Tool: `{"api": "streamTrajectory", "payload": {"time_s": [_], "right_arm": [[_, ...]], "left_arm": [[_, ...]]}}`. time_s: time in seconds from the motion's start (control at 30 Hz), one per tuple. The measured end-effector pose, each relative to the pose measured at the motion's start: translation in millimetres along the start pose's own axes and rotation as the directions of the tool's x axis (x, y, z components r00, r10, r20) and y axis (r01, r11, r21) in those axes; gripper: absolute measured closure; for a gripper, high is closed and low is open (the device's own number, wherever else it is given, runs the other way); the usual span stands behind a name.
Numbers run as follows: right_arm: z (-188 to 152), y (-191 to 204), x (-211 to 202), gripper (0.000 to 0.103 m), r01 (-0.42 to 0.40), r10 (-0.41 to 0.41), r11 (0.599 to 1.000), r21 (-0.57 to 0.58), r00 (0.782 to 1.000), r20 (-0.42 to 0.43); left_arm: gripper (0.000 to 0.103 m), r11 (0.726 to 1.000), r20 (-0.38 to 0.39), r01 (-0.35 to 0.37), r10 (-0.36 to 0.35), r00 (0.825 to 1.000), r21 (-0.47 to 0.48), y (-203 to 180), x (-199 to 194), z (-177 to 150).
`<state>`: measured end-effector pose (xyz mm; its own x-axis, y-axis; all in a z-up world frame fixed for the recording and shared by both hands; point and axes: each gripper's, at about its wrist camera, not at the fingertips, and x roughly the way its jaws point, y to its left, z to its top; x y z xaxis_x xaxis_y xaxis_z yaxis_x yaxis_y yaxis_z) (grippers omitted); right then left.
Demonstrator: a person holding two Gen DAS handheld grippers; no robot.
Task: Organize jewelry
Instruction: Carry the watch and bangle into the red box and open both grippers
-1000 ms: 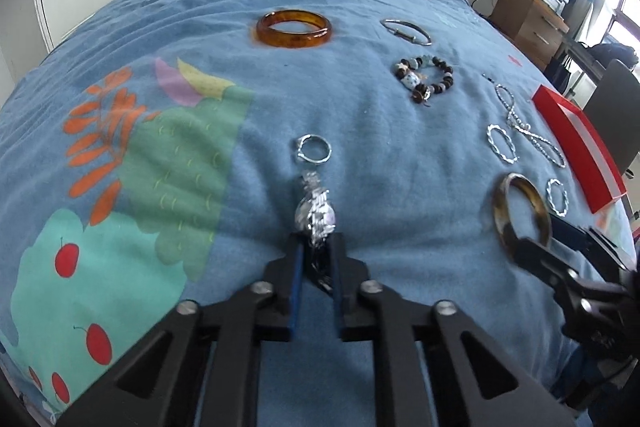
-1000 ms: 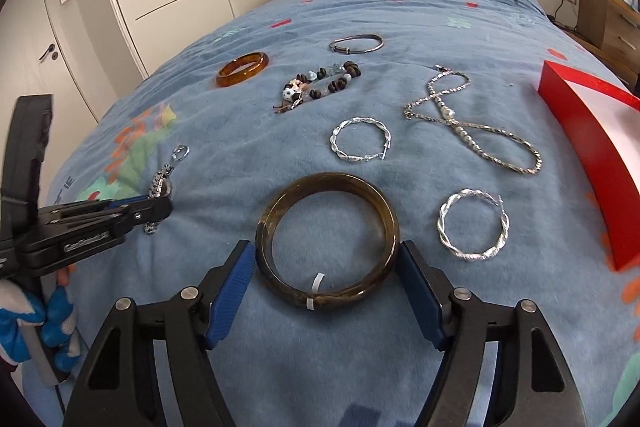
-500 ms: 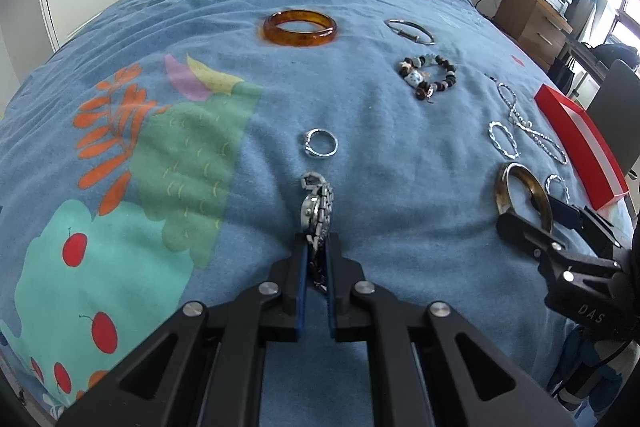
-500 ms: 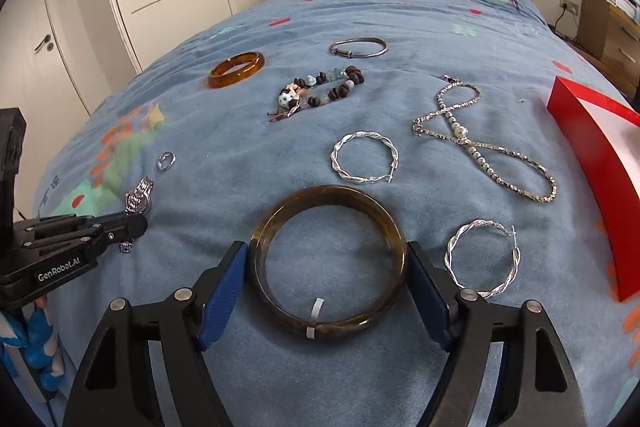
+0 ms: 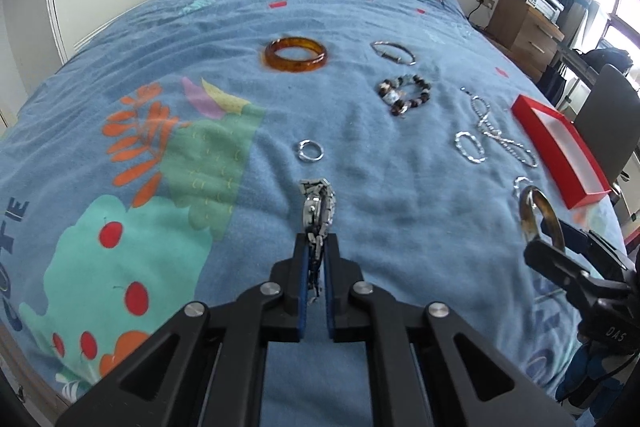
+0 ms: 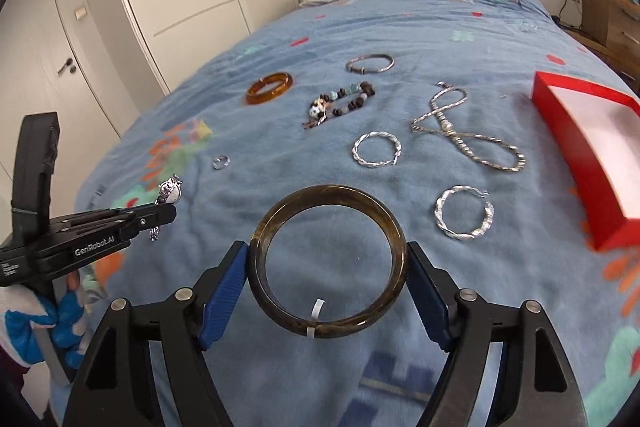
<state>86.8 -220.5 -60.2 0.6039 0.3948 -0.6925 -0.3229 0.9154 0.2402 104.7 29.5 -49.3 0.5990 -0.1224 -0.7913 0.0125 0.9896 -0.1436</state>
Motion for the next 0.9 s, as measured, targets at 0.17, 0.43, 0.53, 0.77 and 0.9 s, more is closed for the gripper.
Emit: {"api": "streamTrajectory", "payload": {"time_s": [0.17, 0.43, 0.53, 0.77, 0.9], "right_arm": [[0, -5, -35, 0.027, 0.007, -0.008, 1.000, 0.012, 0.998, 0.059], [12, -58, -96, 0.027, 0.086, -0.093, 0.995, 0.055, 0.985, 0.142], [24, -92, -112, 0.027, 0.135, -0.144, 0.989, 0.066, 0.977, 0.157], [61, -177, -117, 0.027, 0.207, -0.210, 0.978, 0.040, 0.969, 0.132], [77, -226, -99, 0.027, 0.195, -0.196, 0.981, 0.010, 0.978, 0.067]], "left_arm": [[0.097, 0.999, 0.023, 0.026, -0.027, 0.999, 0.043, -21, -23, 5], [0.097, 0.977, 0.030, 0.142, -0.148, 0.988, 0.158, -99, -36, 37], [0.097, 0.957, 0.022, 0.215, -0.224, 0.974, 0.197, -146, -31, 59], [0.097, 0.900, -0.016, 0.321, -0.332, 0.943, 0.296, -247, 1, 103], [0.097, 0.867, -0.064, 0.360, -0.361, 0.931, 0.346, -302, 35, 123]]}}
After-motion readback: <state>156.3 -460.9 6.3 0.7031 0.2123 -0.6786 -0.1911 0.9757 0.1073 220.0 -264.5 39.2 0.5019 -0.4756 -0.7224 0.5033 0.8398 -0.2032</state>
